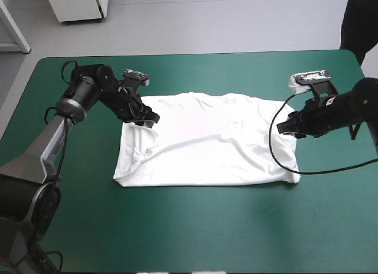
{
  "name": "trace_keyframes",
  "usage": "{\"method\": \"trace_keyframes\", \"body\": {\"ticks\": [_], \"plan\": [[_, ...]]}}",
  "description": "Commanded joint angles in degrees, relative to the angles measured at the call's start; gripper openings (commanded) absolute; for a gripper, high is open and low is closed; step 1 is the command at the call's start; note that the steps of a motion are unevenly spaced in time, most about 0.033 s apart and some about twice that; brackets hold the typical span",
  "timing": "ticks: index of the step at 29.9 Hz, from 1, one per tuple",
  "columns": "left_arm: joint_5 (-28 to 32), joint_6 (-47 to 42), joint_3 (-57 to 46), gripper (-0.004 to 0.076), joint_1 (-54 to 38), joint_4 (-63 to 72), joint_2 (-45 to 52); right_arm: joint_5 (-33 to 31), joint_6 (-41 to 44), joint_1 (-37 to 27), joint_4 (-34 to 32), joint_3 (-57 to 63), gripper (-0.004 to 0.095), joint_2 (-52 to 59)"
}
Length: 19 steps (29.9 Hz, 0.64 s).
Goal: Fold the cloth
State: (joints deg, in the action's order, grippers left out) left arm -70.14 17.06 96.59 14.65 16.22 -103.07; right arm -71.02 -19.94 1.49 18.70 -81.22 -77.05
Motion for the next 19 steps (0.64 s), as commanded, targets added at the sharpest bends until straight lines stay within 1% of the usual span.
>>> {"method": "trace_keyframes", "body": {"ticks": [1,6,11,14,16,19], "plan": [[-3.69,-3.45,-1.15,0.033,0.07,-5.74,9.26,-0.04,0.1,-0.34,0.97,-1.39,0.0443,3.3],[-3.69,-4.98,-10.32,0.0338,0.07,-8.77,19.29,-0.28,1.03,-0.24,-0.03,-1.23,0.0447,5.79],[-3.58,-4.98,-21.3,0.0381,0.07,-8.99,26.31,0.03,2.86,0.42,-1.95,-0.15,0.0447,9.04],[-3.29,-4.34,-27.17,0.042,0.07,-10.99,27.12,0.11,4.39,3.99,-7.29,2.42,0.0447,11.34],[-1.45,-4.31,-30.18,0.0446,0.07,-12.77,27.27,-0.49,5.21,7.32,-12.56,4.94,0.0447,12.8],[1.92,-4.31,-33.77,0.0488,0.07,-12.77,27.17,-0.49,8.5,10.4,-18.28,8.13,0.0447,14.68]]}}
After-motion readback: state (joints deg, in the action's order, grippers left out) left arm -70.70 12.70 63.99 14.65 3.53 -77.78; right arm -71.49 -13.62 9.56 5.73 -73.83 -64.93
